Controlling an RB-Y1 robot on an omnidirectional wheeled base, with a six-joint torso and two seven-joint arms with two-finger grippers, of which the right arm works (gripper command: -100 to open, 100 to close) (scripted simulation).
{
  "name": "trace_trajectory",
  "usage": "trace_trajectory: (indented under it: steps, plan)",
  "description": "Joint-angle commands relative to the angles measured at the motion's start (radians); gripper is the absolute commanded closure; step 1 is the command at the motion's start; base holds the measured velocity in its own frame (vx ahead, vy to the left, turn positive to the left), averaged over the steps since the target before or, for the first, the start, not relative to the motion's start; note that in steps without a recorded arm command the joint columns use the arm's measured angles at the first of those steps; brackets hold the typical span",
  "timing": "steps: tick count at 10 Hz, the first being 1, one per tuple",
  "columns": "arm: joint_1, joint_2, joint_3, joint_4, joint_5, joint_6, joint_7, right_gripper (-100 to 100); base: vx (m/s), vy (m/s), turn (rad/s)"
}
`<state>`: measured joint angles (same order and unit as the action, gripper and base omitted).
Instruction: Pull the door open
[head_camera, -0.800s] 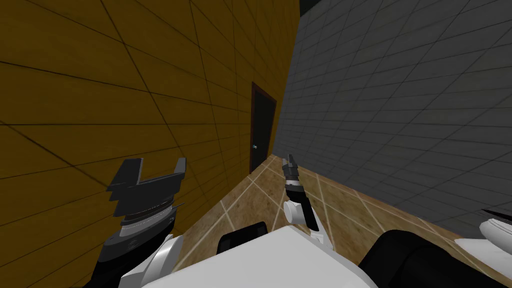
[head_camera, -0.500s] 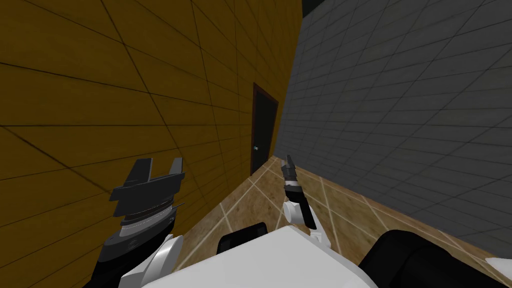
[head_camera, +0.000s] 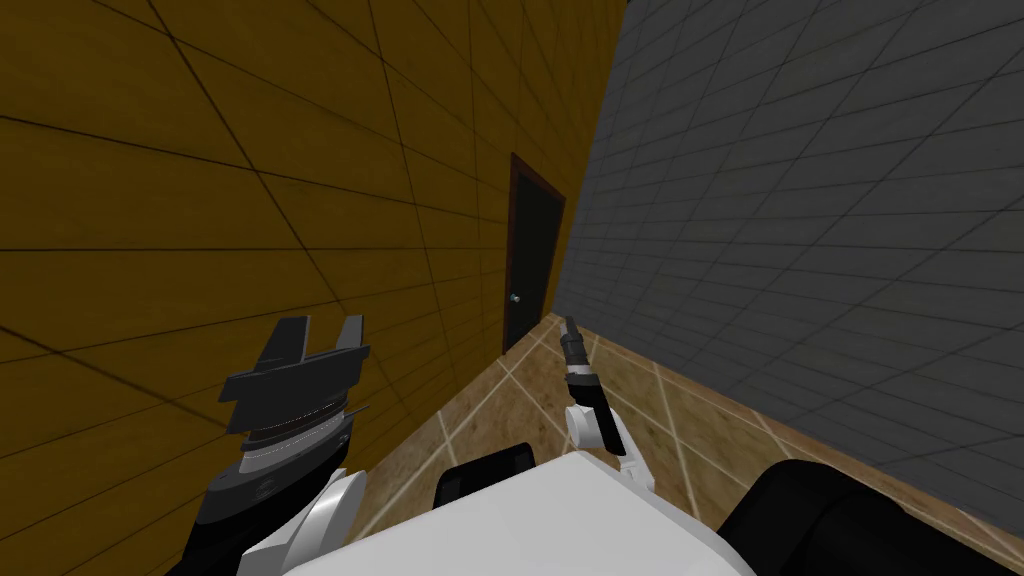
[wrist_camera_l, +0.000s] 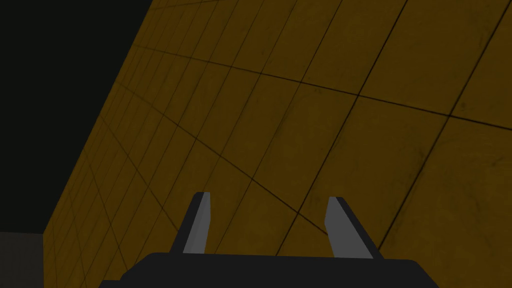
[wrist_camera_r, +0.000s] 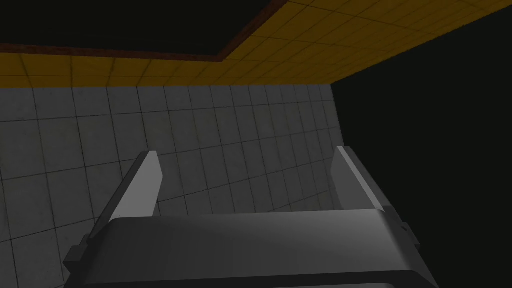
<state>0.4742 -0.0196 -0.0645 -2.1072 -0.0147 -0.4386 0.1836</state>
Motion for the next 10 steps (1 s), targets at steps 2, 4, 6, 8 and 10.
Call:
trace_trajectory:
  steps: [2, 4, 6, 8, 10]
  plan:
    - [-0.015, -0.016, -0.002, 0.051, 0.022, -0.014, 0.05, -100, 0.13, -0.053, 0.08]
    - [-0.023, -0.024, -0.003, 0.086, 0.035, -0.028, 0.078, -100, 0.102, -0.065, 0.06]
    - [-0.034, -0.036, -0.004, 0.138, 0.055, -0.049, 0.122, -100, 0.128, -0.063, 0.108]
    - [-0.042, -0.044, -0.005, 0.175, 0.069, -0.064, 0.153, -100, 0.102, -0.071, 0.056]
    - [-0.05, -0.051, -0.006, 0.213, 0.084, -0.08, 0.186, -100, 0.09, -0.073, 0.076]
